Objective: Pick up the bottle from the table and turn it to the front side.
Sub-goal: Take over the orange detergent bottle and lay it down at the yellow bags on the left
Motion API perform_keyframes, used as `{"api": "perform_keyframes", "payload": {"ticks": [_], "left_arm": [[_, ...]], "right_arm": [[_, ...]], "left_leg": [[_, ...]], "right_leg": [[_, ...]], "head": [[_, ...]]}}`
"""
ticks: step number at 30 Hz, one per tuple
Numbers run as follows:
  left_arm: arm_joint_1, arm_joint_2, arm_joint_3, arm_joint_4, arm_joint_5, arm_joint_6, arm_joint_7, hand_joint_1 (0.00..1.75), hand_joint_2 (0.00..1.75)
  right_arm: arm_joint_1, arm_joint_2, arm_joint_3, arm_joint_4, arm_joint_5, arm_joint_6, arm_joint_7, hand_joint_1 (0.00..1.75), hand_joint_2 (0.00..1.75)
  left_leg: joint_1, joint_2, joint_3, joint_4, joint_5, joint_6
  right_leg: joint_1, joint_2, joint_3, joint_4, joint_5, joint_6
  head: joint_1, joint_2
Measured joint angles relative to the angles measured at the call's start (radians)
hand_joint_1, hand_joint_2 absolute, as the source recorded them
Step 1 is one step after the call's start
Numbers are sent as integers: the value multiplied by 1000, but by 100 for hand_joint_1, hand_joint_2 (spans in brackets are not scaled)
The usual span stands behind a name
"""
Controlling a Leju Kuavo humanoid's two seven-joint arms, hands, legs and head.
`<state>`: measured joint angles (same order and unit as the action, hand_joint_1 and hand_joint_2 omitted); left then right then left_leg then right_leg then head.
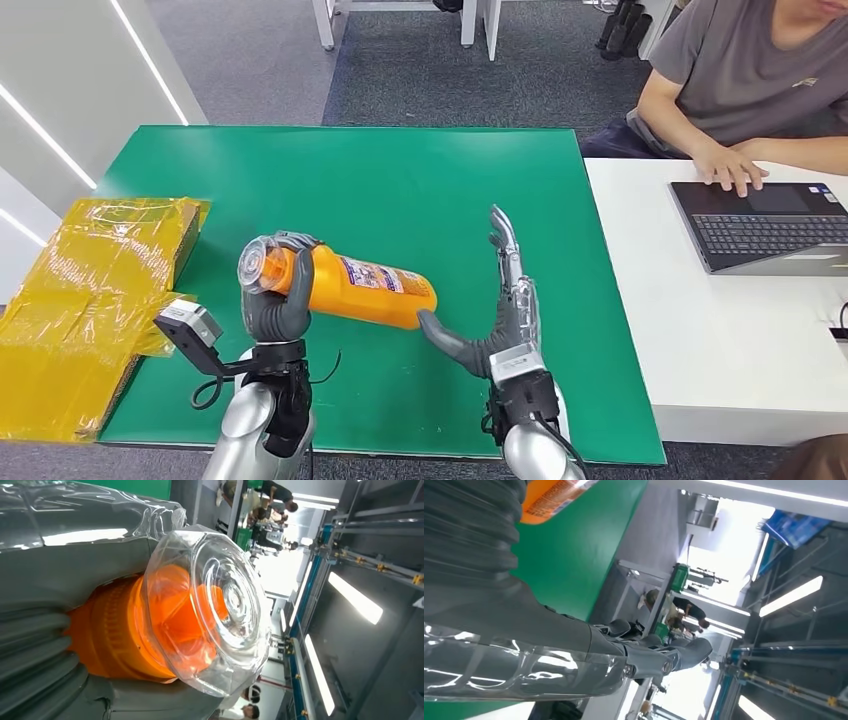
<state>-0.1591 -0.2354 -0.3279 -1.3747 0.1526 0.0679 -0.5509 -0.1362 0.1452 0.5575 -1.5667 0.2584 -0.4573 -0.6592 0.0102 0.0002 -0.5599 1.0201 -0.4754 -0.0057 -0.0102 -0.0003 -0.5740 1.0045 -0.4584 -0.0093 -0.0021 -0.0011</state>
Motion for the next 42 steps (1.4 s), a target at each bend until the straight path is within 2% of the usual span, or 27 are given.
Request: {"api": "perform_keyframes", "payload": {"ticks": [12,17,21,28,33,42], "left_arm": [[2,9,30,-58,-74,49,8,175,175],[23,35,41,-115,-203,87,58,175,175],[63,89,75,-168,-355,148,106,175,175],[131,246,119,-225,-564,243,202,175,175],[172,326,130,-276,-770,320,274,175,175],[194,419,130,-312,-1014,291,368,175,175]], "right_arm": [[63,-7,-17,-114,-60,-106,-39,0,175],[93,-8,-17,-146,-43,-157,-39,0,175],[133,-10,-17,-168,-51,-177,-37,0,175],[203,-22,-18,-199,-90,-203,-40,0,175],[247,-31,-19,-225,-88,-203,-40,0,175],[267,-36,-18,-244,-98,-165,-40,0,175]], "left_leg": [[0,0,0,0,0,0],[0,0,0,0,0,0],[0,0,0,-1,0,0],[1,0,0,-1,0,-1],[1,0,0,-1,0,-1],[1,0,0,-1,1,-1]], "right_leg": [[0,0,0,0,0,0],[0,0,0,0,0,0],[0,0,0,0,0,0],[1,0,0,0,0,0],[1,0,0,0,0,0],[1,0,0,0,0,0]], "head": [[0,0],[0,0],[0,0],[0,0],[0,0],[0,0]]}}
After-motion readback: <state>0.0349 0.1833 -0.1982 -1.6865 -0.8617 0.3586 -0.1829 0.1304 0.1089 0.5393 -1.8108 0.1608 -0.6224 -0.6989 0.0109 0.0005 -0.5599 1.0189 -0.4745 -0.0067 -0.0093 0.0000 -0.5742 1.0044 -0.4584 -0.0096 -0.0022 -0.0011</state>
